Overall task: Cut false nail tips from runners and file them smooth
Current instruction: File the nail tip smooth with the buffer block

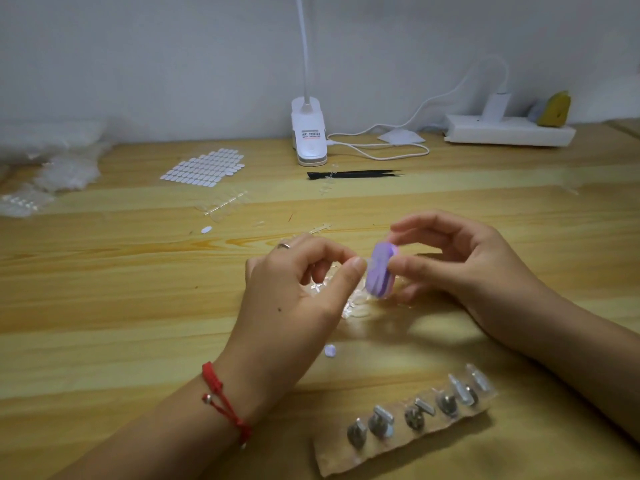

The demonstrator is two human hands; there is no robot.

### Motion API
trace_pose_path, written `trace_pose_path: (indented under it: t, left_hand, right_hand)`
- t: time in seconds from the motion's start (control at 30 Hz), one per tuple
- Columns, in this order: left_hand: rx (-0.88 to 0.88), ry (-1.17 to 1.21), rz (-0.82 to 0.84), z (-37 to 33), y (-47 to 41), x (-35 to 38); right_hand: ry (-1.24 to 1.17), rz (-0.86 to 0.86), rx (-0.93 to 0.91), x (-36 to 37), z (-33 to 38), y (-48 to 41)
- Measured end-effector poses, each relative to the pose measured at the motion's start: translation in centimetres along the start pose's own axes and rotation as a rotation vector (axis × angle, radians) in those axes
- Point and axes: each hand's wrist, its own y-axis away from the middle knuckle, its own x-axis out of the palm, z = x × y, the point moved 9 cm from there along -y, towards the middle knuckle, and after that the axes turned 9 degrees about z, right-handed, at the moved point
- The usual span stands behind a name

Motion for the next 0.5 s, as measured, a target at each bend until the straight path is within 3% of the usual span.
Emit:
trace_pose_path:
  t: [0.07, 0.17, 0.3, 0.43, 0.5]
  left_hand:
    - [-0.005, 0.039, -0.005, 0.1, -0.1, -0.1]
    - [-0.017, 0.072, 0.093, 0.2, -0.1, 0.9]
    - [0.0, 0.079, 0.022, 0.4, -0.3, 0.1]
    - [-0.026, 0.073, 0.063, 0.6, -0.3, 0.6]
    - [-0.005, 0.084, 0.015, 0.4, -0.3, 0.1]
  right_hand:
    - [0.032, 0.053, 0.002, 0.8, 0.1, 0.0]
    - [-0.035, -0.068, -0.019, -0.8, 0.0, 0.0]
    - [0.013, 0.029, -0.003, 0.5, 0.0, -0.1]
    - [-0.109, -0.107, -0.031, -1.3, -0.1, -0.1]
    - [-0.047, -0.04, -0.011, -0.5, -0.1, -0.1]
